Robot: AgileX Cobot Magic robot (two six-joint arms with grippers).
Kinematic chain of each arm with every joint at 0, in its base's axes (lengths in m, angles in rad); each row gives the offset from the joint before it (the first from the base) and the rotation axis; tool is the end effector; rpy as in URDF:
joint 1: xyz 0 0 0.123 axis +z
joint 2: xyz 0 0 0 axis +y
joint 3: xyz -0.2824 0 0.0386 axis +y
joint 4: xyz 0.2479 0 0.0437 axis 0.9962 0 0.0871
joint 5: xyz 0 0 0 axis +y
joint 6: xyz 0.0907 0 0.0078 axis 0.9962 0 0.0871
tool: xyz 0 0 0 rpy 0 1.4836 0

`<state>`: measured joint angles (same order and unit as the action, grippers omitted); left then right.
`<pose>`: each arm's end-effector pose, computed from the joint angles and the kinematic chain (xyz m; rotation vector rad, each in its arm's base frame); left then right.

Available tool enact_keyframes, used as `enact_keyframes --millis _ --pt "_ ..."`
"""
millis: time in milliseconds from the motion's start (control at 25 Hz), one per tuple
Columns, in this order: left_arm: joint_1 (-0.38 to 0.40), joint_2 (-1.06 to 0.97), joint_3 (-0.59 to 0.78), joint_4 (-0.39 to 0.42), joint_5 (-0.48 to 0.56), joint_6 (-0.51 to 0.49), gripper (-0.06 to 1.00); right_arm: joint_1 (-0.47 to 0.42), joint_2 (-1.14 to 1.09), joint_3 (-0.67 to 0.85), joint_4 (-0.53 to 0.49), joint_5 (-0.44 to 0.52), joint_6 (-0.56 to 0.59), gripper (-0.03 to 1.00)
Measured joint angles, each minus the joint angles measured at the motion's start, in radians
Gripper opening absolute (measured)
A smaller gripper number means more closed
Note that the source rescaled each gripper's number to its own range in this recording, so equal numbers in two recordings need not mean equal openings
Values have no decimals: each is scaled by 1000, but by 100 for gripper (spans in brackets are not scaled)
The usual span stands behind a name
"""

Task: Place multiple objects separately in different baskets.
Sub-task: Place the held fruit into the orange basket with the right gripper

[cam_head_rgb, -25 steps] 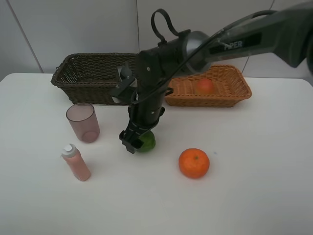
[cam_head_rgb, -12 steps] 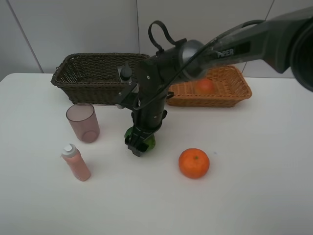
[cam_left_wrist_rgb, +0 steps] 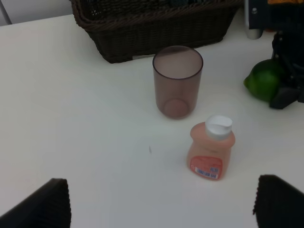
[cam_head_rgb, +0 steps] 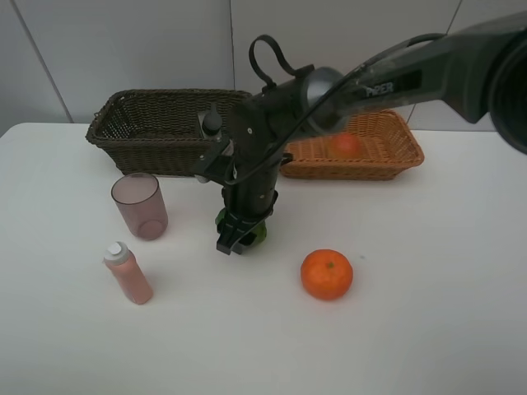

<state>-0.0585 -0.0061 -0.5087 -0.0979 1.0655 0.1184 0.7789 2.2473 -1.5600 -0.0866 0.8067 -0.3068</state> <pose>-0.0077 -0.0074 0.2795 0.1851 2.0229 -0.0792 0.3179 0.3058 0.1059 -1.6013 2.4969 -0.0403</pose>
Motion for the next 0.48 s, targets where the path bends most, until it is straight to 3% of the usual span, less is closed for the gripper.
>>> enact_keyframes --millis 480 --pt "0 0 0 0 0 0 100 10 0 0 0 -5 1 41"
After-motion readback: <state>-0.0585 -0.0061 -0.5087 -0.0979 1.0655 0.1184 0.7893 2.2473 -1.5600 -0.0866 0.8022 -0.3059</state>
